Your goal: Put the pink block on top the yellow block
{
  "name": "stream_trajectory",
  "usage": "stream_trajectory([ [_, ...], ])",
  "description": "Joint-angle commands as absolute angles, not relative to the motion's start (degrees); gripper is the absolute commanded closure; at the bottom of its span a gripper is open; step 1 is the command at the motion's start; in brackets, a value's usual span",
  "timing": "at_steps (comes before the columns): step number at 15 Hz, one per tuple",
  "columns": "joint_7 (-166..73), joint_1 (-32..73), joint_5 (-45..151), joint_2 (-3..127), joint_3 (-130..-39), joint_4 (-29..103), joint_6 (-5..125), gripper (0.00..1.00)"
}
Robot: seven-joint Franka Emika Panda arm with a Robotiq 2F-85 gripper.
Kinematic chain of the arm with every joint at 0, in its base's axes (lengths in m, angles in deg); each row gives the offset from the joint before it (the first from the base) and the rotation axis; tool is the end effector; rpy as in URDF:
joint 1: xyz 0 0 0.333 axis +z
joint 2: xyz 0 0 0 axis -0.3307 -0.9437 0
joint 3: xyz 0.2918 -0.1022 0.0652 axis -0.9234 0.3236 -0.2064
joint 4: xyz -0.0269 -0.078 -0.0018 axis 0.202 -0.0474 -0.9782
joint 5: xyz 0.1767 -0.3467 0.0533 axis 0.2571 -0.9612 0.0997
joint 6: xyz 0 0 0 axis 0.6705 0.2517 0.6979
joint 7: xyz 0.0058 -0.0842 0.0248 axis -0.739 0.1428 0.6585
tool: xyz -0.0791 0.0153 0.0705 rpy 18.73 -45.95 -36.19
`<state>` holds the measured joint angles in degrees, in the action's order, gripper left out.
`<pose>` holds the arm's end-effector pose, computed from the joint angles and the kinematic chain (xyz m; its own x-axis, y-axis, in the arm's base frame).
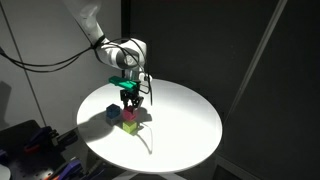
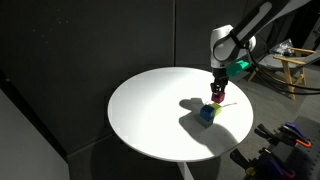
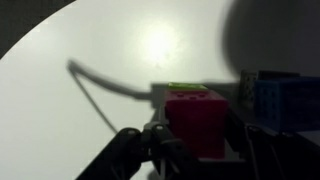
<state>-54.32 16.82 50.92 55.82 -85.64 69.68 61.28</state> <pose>0.5362 -0.0541 0.1940 0.9794 0.0302 -0.1995 0.0421 -0.9975 0.0560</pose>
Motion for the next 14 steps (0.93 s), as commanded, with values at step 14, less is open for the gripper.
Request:
stream_trajectory([
  [14, -52.9, 17.11, 50.82, 52.89, -85.53, 67.28, 59.97, 0.7],
])
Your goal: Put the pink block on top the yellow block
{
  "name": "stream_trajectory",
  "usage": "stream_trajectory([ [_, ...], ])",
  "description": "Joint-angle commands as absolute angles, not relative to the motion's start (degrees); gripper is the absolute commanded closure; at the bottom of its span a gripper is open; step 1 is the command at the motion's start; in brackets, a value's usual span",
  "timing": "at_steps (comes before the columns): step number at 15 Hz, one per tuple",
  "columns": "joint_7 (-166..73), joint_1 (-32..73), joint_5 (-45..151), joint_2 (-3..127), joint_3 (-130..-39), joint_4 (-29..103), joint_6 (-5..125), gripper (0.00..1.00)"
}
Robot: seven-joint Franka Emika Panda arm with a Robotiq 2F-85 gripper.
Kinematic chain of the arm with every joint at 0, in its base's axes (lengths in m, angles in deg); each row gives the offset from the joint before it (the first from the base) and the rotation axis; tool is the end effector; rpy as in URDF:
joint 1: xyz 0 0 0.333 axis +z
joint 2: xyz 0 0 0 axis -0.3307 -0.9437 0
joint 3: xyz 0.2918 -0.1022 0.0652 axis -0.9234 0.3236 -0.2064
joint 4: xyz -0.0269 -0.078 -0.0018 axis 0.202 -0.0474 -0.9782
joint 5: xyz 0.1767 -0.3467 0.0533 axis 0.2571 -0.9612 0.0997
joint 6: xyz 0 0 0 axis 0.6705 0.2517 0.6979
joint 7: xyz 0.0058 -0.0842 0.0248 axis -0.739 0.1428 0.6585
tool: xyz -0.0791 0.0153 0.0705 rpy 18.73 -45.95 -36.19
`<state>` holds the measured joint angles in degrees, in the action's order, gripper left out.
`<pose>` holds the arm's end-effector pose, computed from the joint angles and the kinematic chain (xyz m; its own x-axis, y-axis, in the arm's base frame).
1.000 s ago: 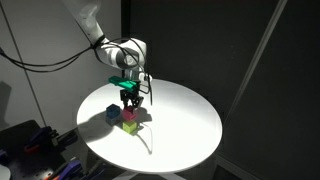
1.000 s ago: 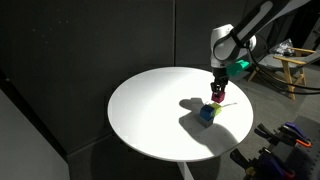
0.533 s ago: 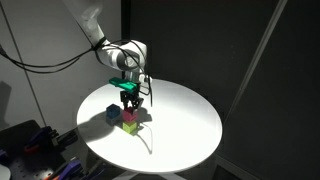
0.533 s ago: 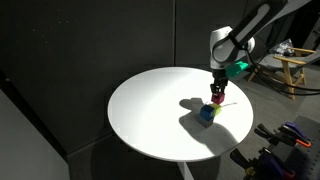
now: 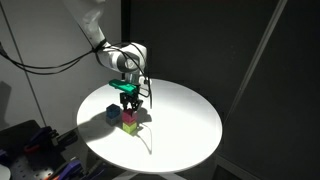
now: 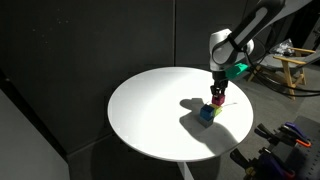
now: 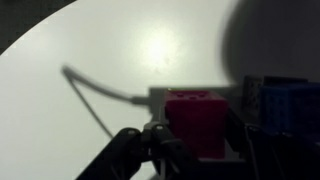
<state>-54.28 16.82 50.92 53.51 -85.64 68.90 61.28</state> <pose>0.5358 -0.0542 0.1770 0.9738 0.0299 -0.2256 0.0432 -0.9976 0.0545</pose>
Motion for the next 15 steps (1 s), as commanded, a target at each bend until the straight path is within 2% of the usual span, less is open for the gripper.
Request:
stream_trajectory([
  [1, -52.87, 17.13, 50.82, 52.81, -85.54, 67.19, 59.94, 0.7],
  [15, -52.51, 17.3, 50.65, 50.57, -85.42, 65.53, 59.84, 0.7],
])
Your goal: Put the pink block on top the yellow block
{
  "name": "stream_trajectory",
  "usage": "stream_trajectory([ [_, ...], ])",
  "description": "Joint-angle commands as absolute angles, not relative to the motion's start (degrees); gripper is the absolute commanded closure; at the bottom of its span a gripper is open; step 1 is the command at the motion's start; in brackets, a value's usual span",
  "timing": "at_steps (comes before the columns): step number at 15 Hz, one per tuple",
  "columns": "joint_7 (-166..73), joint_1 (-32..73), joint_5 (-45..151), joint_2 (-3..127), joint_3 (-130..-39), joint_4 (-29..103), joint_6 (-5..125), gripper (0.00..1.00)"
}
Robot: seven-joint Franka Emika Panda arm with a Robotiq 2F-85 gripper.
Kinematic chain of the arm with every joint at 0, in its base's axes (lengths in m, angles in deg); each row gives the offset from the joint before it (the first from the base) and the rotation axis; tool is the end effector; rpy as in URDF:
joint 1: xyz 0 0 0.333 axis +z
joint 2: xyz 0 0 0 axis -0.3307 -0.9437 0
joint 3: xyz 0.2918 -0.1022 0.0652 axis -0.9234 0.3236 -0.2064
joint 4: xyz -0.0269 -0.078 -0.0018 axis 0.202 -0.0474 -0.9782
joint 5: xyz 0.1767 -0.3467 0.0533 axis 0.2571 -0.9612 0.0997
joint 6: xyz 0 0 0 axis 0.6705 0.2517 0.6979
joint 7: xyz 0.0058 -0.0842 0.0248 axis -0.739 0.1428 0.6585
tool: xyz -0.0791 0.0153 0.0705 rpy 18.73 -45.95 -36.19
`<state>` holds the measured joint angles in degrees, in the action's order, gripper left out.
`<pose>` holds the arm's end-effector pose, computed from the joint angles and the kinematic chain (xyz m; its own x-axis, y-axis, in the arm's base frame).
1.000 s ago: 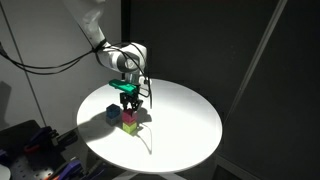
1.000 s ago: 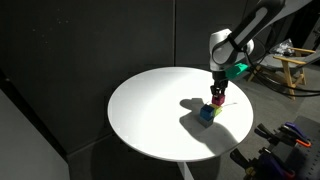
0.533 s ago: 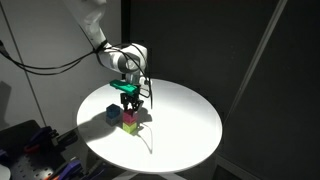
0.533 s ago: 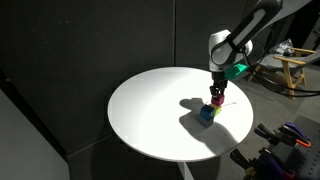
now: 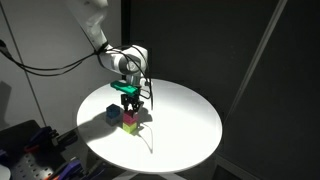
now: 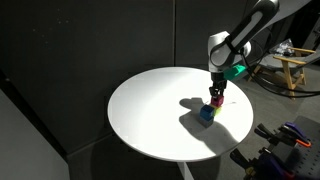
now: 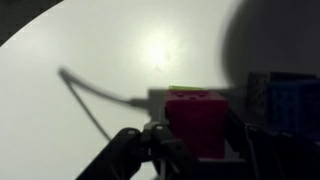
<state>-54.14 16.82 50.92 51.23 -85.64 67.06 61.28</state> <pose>0.5425 -0.0549 0.1660 0.9721 0.0279 -0.2330 0.0420 -0.9975 0.0560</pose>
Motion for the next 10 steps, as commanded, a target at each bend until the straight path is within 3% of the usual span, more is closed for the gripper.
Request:
stream_trajectory([
  [1, -52.55, 17.27, 50.69, 50.5, -85.44, 65.5, 59.8, 0.7],
  [7, -52.48, 17.27, 50.61, 50.16, -85.35, 65.46, 59.72, 0.7],
  [8, -52.45, 17.26, 50.64, 50.13, -85.35, 65.44, 59.66, 0.21],
  [10, -52.44, 17.22, 50.7, 50.09, -85.36, 65.38, 59.49, 0.13],
])
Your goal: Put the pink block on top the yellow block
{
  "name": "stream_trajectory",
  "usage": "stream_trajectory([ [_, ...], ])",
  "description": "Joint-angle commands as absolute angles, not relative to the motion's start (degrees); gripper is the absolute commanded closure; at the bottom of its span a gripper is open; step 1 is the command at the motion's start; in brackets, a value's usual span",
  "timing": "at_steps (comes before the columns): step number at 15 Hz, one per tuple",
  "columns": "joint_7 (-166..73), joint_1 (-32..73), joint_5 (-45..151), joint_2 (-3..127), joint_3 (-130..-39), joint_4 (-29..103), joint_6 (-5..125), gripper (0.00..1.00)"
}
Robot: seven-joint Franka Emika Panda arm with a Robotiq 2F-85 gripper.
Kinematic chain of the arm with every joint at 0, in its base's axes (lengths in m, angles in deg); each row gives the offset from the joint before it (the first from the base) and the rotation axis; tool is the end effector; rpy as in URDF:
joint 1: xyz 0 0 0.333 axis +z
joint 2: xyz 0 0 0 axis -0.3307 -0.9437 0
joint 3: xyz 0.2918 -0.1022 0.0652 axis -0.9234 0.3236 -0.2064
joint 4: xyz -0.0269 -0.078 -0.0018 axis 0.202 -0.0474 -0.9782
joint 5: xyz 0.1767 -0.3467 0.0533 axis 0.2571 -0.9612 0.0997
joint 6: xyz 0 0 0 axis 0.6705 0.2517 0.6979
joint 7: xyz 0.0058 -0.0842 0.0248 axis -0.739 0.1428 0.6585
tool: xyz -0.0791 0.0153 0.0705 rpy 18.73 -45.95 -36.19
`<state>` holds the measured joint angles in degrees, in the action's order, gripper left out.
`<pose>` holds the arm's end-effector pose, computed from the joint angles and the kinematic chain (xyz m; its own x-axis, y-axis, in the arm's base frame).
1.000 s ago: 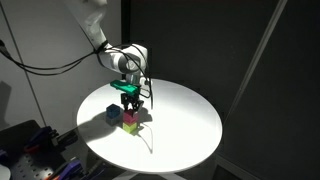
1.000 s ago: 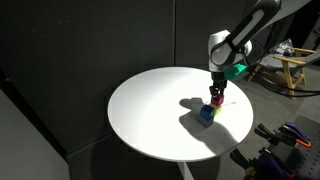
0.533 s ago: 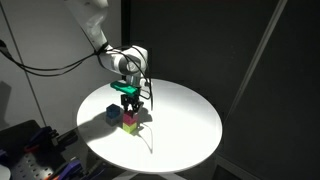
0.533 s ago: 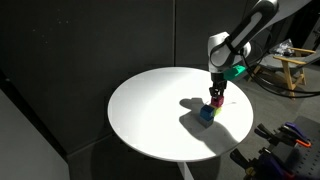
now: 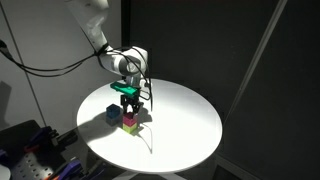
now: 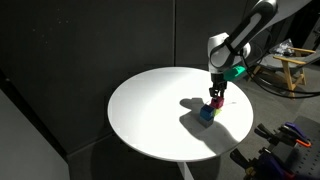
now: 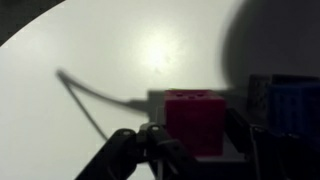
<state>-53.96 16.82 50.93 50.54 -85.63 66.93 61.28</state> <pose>0.5414 -0.0550 0.1602 0.9699 0.0246 -0.2423 0.0393 -0.9977 0.0560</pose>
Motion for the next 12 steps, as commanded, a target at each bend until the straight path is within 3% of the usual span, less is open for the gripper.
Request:
stream_trajectory([
  [1, -52.42, 17.21, 50.71, 50.11, -85.36, 65.39, 59.46, 0.05],
  [2, -52.38, 17.22, 50.71, 50.13, -85.36, 65.41, 59.46, 0.0],
  [12, -53.21, 16.72, 51.06, 52.39, -85.48, 66.88, 58.87, 0.0],
])
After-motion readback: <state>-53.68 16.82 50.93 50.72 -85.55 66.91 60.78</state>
